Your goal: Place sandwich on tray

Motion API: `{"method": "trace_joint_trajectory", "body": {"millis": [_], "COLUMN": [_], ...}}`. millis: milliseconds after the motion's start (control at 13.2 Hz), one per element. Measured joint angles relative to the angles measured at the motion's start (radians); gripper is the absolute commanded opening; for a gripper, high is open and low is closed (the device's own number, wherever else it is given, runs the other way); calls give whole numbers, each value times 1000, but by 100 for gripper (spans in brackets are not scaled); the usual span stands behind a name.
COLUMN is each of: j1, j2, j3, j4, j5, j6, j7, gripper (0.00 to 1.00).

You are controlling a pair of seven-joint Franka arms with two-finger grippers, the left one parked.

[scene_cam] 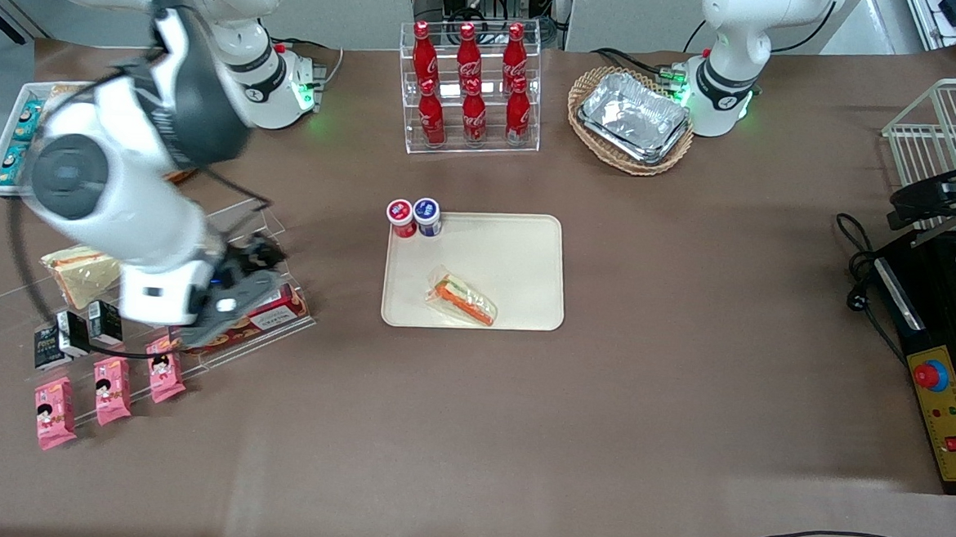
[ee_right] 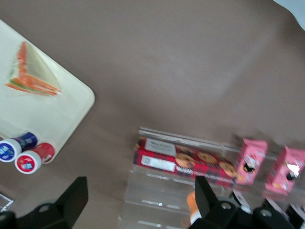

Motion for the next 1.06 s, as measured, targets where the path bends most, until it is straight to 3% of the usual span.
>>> {"method": "trace_joint_trajectory", "body": {"millis": [304,1064], "j1": [-99,-100], "j2": [-75,-149], "j3": [-39,-240], "j4": [0,0], "j5": [3,62], "j6": [-60,-128], "j7": [-1,3], "gripper": [100,100]}}
